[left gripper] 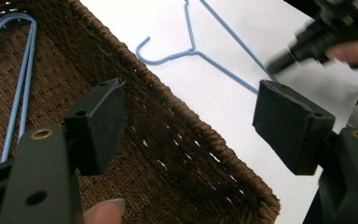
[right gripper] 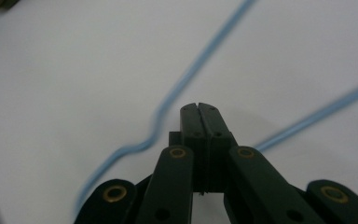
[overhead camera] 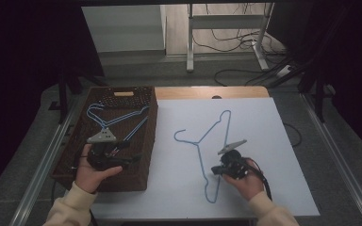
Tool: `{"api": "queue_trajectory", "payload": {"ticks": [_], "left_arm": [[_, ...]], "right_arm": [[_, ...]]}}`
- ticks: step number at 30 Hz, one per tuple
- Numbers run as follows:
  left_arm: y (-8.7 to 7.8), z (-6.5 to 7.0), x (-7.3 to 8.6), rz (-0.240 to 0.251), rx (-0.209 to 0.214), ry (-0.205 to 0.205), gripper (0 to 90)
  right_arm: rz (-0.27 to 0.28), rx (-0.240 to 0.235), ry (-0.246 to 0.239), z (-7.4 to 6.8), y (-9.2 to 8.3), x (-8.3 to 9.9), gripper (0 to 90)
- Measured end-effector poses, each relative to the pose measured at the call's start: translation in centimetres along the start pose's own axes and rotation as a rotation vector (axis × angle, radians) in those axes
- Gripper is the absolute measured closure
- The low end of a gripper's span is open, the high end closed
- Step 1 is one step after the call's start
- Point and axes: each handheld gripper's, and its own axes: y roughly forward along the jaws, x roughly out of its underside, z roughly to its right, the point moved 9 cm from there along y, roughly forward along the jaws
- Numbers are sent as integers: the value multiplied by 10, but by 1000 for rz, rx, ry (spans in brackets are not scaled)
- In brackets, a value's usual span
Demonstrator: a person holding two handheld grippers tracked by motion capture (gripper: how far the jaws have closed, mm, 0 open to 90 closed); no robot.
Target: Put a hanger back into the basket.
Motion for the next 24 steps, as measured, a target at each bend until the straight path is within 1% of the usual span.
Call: {"api": "queue_trajectory", "payload": {"ticks": [2,4,6,8,11,14,16,18,20,22,24], "left_arm": [[0,1,-1,0,1,4,254],[1,2,-1,-1,2,7,254],[1,2,-1,-3,3,9,254],[2,2,0,-6,4,9,254],[1,1,1,-5,2,5,254],[0,0,2,-4,1,5,254],[0,0,2,-2,1,5,254],[-1,0,2,-2,2,6,254],[0,0,2,-4,2,6,254],[1,1,2,-6,2,6,254],[1,2,2,-7,3,8,254]], "right_arm": [[14,38,23,21,1,-12,900],[25,79,48,43,6,-25,900],[45,101,80,60,12,-38,900],[60,134,93,75,18,-51,899],[74,176,108,91,26,-66,899],[73,195,139,105,32,-71,899],[57,210,147,111,35,-70,900],[39,216,147,114,37,-66,900],[42,208,160,116,36,-64,899],[32,228,155,119,33,-62,900],[27,241,166,122,30,-58,900]]}}
